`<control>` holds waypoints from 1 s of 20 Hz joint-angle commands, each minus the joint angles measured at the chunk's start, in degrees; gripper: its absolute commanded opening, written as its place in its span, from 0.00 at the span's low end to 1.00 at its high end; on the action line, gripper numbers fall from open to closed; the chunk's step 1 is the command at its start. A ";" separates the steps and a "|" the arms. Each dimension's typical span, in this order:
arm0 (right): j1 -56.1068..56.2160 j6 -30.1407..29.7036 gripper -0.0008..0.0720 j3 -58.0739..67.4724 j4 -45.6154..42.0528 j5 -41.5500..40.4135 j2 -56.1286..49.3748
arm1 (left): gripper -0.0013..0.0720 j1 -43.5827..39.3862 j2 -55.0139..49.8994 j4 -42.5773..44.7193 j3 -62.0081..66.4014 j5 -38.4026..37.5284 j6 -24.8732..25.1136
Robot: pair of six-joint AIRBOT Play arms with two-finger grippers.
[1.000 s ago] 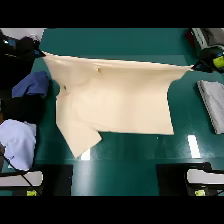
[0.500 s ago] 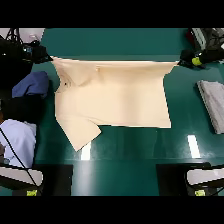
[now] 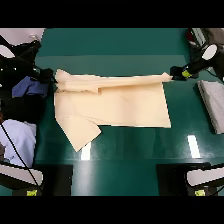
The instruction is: Fold the shirts.
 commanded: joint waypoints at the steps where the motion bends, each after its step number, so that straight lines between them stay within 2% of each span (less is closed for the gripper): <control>1: 0.31 0.04 0.03 -2.29 -0.74 0.68 -0.02 | 0.05 -0.02 -0.02 0.68 -2.23 -1.16 -0.44; 2: 0.31 0.07 0.04 -2.21 -0.70 0.76 0.00 | 0.15 -0.02 0.02 0.70 -2.23 -1.18 -1.64; 3: 0.31 0.04 0.15 -1.70 -0.66 1.75 -0.02 | 0.63 0.00 0.04 0.74 -2.23 -1.33 -3.10; 4: 0.28 0.04 0.50 -1.14 -0.68 2.82 -0.02 | 0.94 0.04 0.04 0.85 -2.23 -2.29 -4.42; 5: 0.17 0.04 0.75 -0.26 -0.70 4.66 -0.02 | 0.93 0.22 0.09 0.98 -2.23 -3.91 -4.87; 6: -0.20 0.02 0.75 0.79 -0.66 7.32 0.09 | 0.82 0.22 0.20 1.22 -2.23 -5.95 -5.27; 7: -0.42 -0.48 0.75 1.25 -0.63 9.18 0.61 | 0.76 0.22 0.39 2.05 -2.23 -8.11 -5.42; 9: -0.42 -1.77 0.75 -0.24 -0.68 10.43 3.02 | 0.76 0.22 1.68 2.75 -2.82 -10.25 -5.60; 12: -0.42 -2.49 0.75 -7.93 -0.35 9.09 9.44 | 0.76 0.22 7.30 4.09 -8.48 -8.00 -5.86; 20: -1.57 -3.43 0.75 -27.41 2.82 6.16 24.30 | 0.76 0.22 27.65 4.90 -39.01 -0.22 -5.90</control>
